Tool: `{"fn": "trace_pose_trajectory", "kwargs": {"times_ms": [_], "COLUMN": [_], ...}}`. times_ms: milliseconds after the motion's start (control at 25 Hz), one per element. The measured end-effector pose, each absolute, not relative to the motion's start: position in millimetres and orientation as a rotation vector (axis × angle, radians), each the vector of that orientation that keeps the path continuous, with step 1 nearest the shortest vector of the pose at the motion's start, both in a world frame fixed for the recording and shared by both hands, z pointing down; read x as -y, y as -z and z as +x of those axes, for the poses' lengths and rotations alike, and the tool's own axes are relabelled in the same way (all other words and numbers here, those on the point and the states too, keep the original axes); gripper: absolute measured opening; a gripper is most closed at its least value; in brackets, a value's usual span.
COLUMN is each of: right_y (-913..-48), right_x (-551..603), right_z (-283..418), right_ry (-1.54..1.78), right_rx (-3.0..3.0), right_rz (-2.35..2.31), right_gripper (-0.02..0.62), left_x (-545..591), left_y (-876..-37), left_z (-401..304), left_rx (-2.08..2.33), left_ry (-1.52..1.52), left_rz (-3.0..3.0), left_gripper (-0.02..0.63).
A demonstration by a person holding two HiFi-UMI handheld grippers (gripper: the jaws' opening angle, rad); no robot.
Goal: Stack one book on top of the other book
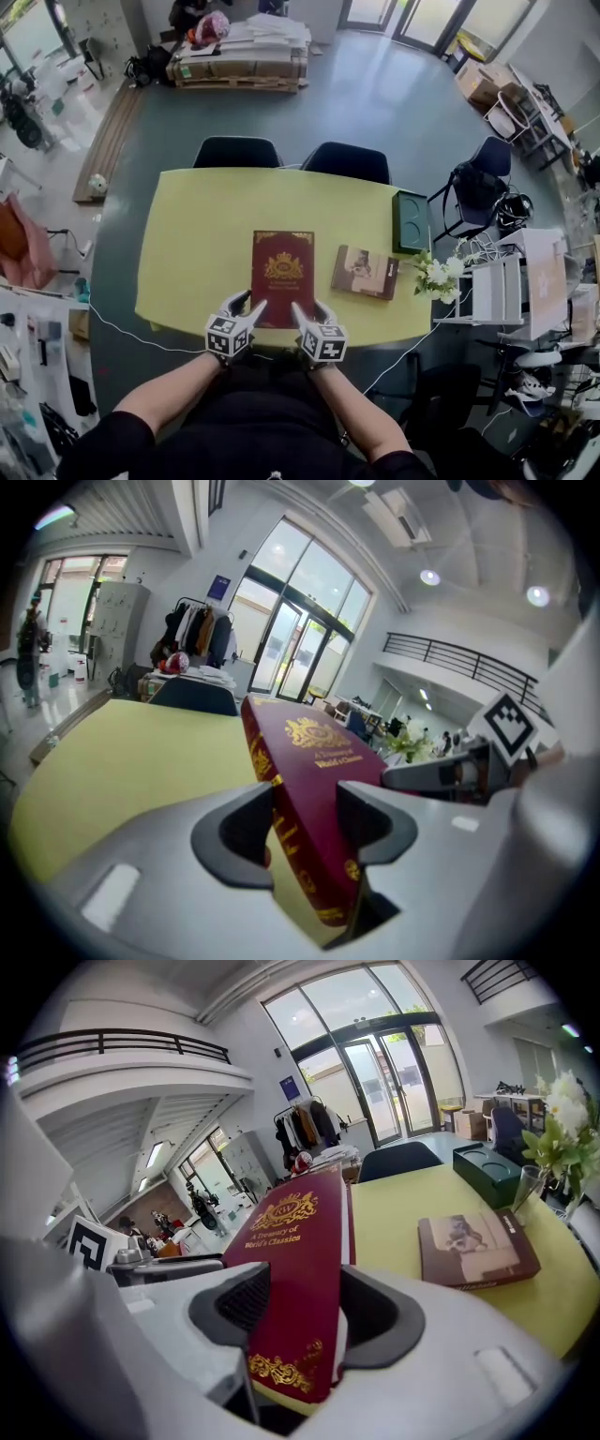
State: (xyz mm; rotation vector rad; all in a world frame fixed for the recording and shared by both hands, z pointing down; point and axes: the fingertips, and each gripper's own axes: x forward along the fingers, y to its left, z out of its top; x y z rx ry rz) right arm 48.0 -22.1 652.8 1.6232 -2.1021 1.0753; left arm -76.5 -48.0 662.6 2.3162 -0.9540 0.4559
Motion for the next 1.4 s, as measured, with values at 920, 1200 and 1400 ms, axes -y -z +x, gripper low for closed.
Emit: {"fn": "trace_pose_trajectory", "kwargs": {"times_ms": [920, 1200, 1400], "right_y": [-797, -820, -823], "right_x": [31, 27, 26], "right_z": [52, 51, 53], "right_ry": [-1.154, -1.178, -1.192], "right_rx": [2.052, 2.024, 2.046], "right_rz": [1.580, 1.569, 1.570], "right_gripper": [0.232, 0.229, 0.232], "left_x": [62, 59, 59], "left_y": [-807, -825, -825], "left_z": [-72, -71, -69], "left_rx": [0.920, 0.910, 0.906], "left_ry": [-0.494, -0.551, -0.561], "left_rz": [2.303, 2.330, 2.339], "left_gripper": [0.219, 0.219, 0.221]}}
